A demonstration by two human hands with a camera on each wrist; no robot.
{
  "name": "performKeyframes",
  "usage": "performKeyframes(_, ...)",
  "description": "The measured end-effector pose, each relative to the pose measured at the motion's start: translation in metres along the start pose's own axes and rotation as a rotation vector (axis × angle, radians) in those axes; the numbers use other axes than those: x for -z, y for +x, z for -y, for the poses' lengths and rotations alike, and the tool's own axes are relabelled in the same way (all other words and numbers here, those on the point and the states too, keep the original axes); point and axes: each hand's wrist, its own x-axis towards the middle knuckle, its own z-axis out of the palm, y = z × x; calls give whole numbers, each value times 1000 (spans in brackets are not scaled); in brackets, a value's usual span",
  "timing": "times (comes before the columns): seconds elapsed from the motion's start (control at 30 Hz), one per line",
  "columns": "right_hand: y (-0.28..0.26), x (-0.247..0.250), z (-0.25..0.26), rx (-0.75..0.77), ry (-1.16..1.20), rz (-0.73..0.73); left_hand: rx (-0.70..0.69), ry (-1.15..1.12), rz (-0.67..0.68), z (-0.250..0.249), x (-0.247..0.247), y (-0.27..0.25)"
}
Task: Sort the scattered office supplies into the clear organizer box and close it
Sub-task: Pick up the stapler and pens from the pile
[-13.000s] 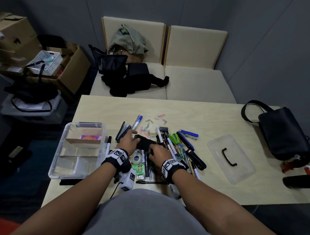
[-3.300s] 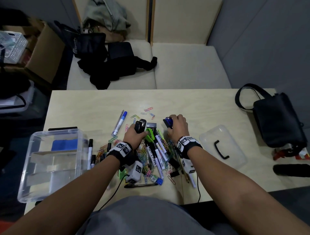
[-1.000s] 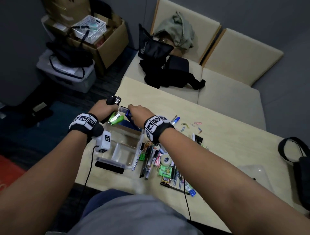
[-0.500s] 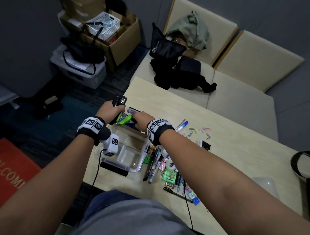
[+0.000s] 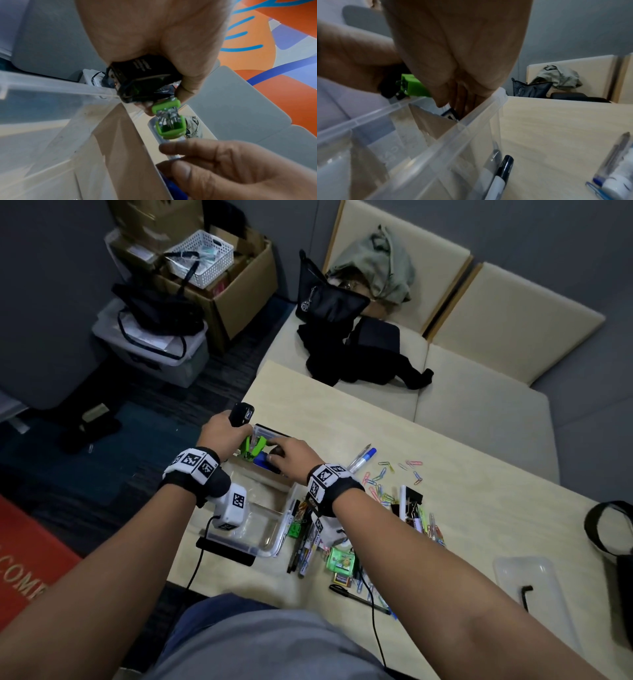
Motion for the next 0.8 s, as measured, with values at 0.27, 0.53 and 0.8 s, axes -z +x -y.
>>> performKeyframes(0.27,-12,4,-1,-22,339,-170,14,-141,-2,-8,-11,2)
performKeyframes(0.53,-15,-2,2,-111,460,-207,-20,-207,75,-21,-13,-5)
performKeyframes(0.8,-20,6,-12,-249,744,-341,-107,8,222,-26,-3,-9)
